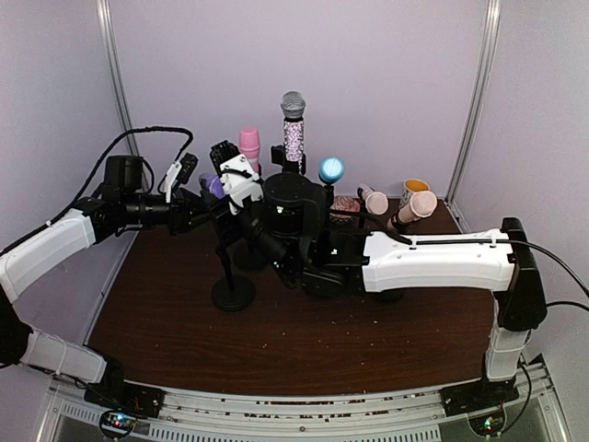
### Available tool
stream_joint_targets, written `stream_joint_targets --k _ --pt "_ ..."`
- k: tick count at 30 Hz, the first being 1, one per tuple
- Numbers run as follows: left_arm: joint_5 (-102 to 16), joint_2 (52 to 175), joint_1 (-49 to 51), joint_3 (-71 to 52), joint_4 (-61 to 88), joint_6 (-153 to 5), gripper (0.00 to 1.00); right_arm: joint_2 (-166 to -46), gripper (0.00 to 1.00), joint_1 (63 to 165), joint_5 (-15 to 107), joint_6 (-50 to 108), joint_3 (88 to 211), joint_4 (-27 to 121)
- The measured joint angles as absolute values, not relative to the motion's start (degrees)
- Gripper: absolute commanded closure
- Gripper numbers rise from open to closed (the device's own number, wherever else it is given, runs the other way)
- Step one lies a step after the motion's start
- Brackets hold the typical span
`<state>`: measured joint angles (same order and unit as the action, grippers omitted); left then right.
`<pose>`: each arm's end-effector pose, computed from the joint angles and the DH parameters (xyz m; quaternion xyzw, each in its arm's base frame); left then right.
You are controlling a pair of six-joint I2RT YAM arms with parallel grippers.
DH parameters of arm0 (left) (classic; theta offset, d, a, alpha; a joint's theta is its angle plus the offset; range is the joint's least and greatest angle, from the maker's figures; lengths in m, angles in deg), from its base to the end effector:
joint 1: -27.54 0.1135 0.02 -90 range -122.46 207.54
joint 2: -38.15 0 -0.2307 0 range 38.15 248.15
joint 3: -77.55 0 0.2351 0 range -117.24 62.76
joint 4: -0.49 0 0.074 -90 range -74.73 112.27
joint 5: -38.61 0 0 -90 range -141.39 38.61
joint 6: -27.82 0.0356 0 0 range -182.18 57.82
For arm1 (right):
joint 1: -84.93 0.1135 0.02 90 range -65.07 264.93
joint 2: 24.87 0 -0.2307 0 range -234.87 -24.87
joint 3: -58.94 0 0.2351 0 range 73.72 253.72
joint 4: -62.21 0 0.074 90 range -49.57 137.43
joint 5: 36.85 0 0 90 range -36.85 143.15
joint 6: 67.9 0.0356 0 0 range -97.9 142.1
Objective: Remove the microphone from the stand
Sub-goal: Hold the microphone stand with the microphone at the center of the board.
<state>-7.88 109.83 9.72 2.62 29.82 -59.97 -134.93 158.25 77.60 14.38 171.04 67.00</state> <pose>0.2513 -0.1065 0.3020 0.3302 0.7419 -0.3783 0.4444 0.1403 0.4170 0.3512 -0.3011 0.5960 0.2779 0.6906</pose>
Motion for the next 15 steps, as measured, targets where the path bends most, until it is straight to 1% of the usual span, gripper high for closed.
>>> stream_joint_targets --k 4,9,11,13,14,15 --pt "-7.8 111.3 8.9 3.5 26.1 -62.0 0.74 -135.0 0.86 158.2 78.1 14.4 171.1 67.0" --pt "-7.7 112.4 8.4 3.5 24.0 -62.7 0.8 -135.0 0.88 158.1 79.3 14.4 171.1 67.1" --pt "-7.4 112.8 8.4 3.5 23.1 -62.9 0.8 -135.0 0.92 158.0 79.5 14.4 171.1 67.2" --pt "-6.9 113.2 8.4 3.5 22.2 -62.9 0.79 -135.0 0.94 157.9 79.7 14.4 171.1 67.3" --pt "-6.6 113.4 8.4 3.5 21.9 -62.9 0.77 -135.0 0.94 157.9 79.7 14.4 171.1 67.3" --pt "-6.4 113.5 8.4 3.5 21.6 -62.9 0.7 -134.9 0.94 157.9 79.7 14.4 171.1 67.3"
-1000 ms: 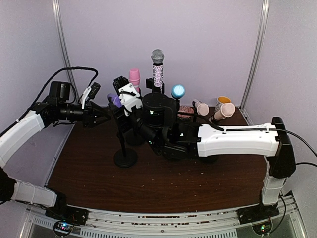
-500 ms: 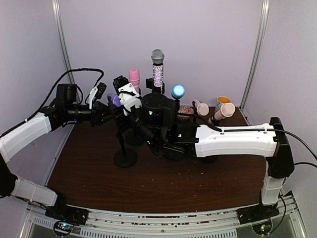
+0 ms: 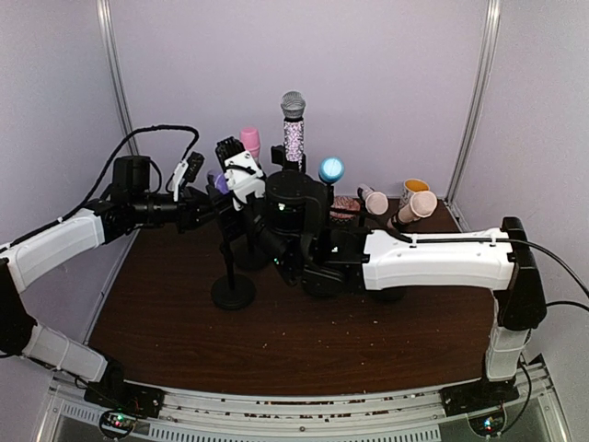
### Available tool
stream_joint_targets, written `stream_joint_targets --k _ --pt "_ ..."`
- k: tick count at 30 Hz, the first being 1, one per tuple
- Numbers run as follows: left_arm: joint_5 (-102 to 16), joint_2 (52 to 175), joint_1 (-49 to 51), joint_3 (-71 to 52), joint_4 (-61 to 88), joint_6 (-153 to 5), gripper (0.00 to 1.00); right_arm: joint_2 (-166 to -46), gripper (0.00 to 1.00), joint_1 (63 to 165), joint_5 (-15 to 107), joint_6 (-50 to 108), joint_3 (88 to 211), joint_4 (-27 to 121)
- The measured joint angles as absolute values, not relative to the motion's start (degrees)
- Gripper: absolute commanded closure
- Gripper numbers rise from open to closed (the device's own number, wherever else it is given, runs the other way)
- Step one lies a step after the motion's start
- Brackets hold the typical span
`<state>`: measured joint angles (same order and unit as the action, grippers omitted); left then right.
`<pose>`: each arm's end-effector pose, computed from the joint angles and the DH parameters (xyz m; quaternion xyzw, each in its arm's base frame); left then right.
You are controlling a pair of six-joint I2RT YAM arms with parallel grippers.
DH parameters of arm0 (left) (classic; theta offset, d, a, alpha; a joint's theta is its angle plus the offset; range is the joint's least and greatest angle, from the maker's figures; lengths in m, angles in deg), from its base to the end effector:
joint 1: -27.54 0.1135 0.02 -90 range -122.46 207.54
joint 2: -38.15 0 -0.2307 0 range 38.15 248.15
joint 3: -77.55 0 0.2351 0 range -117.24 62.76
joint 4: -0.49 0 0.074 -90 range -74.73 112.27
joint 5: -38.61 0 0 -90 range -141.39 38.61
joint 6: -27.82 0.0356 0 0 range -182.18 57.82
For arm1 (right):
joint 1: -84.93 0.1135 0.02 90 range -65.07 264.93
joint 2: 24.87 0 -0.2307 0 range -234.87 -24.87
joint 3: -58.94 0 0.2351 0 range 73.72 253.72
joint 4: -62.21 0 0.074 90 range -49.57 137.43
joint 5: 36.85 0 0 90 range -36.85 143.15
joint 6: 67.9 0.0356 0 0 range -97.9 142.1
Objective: Remove the microphone from the stand
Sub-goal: Hold the microphone stand with the microphone at the center of the board.
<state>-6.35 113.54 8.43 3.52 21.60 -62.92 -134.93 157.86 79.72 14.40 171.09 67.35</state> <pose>0.2643 -0.1182 0.2933 0.3327 0.7241 -0.4021 0.4508 0.1441 0.4151 0.3521 -0.2848 0.6022 0.2656 0.6969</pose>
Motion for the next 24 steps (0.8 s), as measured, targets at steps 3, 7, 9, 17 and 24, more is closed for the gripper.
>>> stream_joint_targets --k 3,7,9,17,24 --pt "-5.9 113.8 8.4 3.5 21.1 -63.2 0.57 -134.9 0.94 157.8 78.9 14.6 171.1 67.2" --pt "-4.3 114.1 7.9 3.6 20.6 -63.9 0.54 -134.8 0.94 158.7 75.7 14.4 171.1 66.9" --pt "-3.7 114.1 7.9 4.0 20.7 -64.0 0.63 -134.7 0.94 158.8 75.3 14.4 171.1 66.5" --pt "-3.4 112.7 7.7 6.7 17.5 -62.9 1.0 -134.7 0.97 158.7 75.1 14.6 171.8 66.0" --pt "-4.9 112.3 7.4 7.3 16.6 -64.2 1.0 -134.0 0.99 158.9 75.4 14.3 171.4 65.4"
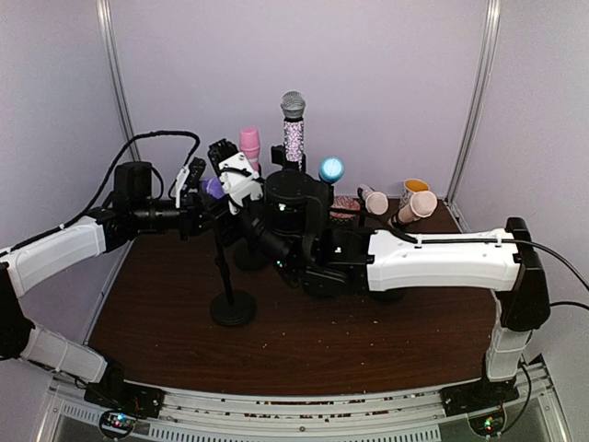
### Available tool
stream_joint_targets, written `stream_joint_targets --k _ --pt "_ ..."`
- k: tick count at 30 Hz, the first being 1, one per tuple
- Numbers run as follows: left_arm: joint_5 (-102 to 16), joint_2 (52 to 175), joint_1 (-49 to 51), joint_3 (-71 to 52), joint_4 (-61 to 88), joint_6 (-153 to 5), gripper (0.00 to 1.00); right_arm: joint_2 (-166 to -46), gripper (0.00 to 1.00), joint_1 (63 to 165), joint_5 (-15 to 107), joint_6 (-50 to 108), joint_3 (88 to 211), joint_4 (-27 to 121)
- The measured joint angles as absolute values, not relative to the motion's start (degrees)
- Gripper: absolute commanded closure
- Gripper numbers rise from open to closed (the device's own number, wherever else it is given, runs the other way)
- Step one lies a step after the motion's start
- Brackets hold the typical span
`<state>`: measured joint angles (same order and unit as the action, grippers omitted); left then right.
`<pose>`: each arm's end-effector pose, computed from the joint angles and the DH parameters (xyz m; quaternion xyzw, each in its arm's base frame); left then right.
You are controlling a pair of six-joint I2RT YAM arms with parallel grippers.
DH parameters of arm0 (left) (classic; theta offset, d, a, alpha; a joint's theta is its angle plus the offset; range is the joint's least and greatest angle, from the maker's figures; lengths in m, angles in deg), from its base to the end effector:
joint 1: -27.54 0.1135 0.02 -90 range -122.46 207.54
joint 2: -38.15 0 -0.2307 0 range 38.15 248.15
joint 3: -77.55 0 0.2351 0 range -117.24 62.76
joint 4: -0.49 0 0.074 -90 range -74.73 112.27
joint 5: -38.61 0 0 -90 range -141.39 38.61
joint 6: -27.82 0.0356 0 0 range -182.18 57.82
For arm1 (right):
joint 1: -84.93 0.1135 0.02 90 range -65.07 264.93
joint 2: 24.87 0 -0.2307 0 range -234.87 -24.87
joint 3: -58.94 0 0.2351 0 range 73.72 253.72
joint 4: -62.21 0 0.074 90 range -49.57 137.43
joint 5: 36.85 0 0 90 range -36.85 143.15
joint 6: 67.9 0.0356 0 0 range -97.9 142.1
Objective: Remove the microphone from the stand
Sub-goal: Remove the microphone from the microphone stand.
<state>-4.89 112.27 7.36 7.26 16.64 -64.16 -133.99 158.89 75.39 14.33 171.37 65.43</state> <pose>0.2577 -0.1222 0.2860 0.3426 0.7072 -0.4186 0.4552 0.1336 0.4158 0.3572 -0.3185 0.5881 0.2923 0.6835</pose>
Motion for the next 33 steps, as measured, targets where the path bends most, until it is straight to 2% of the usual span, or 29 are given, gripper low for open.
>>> stream_joint_targets --k 17,28,33 --pt "-4.0 112.3 6.9 6.8 15.7 -64.1 1.0 -123.6 1.0 161.4 74.9 10.5 160.2 64.6" --pt "-12.9 113.2 12.8 6.1 16.1 -67.1 1.0 -112.2 1.0 168.3 76.5 8.8 158.4 65.1" --pt "-12.0 113.1 12.8 6.1 16.6 -65.8 1.0 -107.2 1.0 167.8 80.7 8.3 157.9 64.0"
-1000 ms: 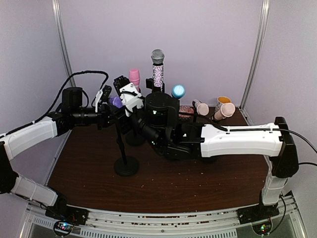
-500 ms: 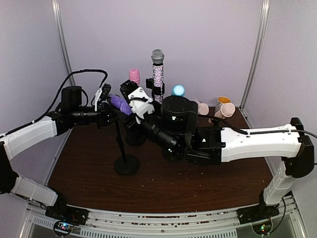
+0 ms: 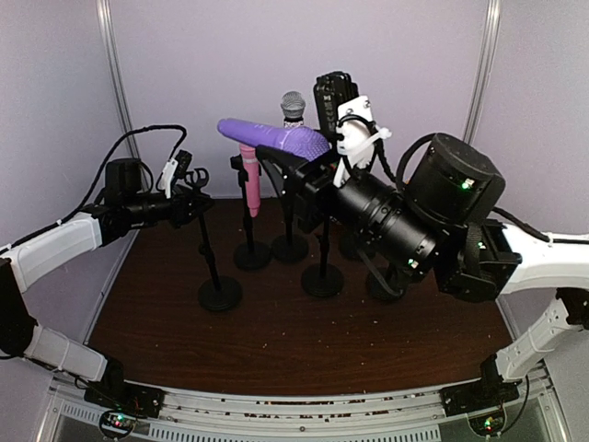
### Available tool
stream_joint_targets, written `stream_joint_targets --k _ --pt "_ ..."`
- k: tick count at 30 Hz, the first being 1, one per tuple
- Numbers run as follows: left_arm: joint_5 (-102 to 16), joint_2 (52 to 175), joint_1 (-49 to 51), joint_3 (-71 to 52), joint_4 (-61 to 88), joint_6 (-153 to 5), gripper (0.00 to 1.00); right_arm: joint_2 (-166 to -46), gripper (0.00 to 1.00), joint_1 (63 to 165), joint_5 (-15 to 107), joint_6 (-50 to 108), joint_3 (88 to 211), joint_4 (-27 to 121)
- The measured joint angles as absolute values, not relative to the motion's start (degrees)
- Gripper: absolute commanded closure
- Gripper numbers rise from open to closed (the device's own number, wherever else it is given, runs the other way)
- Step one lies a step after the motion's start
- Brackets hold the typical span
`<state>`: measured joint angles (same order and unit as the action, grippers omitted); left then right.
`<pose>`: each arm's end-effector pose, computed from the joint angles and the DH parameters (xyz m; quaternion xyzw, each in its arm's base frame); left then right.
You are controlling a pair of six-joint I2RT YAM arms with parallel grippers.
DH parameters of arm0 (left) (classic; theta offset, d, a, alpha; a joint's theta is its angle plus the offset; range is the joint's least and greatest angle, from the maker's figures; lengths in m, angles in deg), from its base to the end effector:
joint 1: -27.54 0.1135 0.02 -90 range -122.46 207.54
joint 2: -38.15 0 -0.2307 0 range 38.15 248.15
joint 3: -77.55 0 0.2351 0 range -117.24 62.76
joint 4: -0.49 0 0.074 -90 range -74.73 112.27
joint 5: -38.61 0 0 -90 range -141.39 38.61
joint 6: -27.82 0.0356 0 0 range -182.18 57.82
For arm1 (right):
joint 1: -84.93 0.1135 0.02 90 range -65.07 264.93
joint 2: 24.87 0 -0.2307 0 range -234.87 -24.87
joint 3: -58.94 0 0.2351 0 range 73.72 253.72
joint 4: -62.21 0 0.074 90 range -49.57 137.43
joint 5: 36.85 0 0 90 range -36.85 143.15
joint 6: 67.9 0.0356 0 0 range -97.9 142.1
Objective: Remove the microphone from the stand
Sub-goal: Remove the microphone from the microphone stand, then place the microphone stand at the center of the board.
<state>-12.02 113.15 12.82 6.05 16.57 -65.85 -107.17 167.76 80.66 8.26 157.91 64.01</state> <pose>0.2753 -0.0957 0.2880 0.2674 0.7470 -0.3584 0.4919 0.0556 0.3099 0.4430 -0.2958 0.5215 0.3318 0.7283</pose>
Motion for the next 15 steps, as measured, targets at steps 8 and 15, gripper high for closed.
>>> stream_joint_targets --k 8,15 --pt "-8.5 111.7 11.3 6.1 19.9 -63.4 1.0 -102.2 1.0 157.6 90.1 13.9 158.5 51.4" --pt "-5.4 110.3 8.6 6.0 24.2 -60.6 0.77 -87.4 1.0 142.8 93.5 24.9 151.1 46.1"
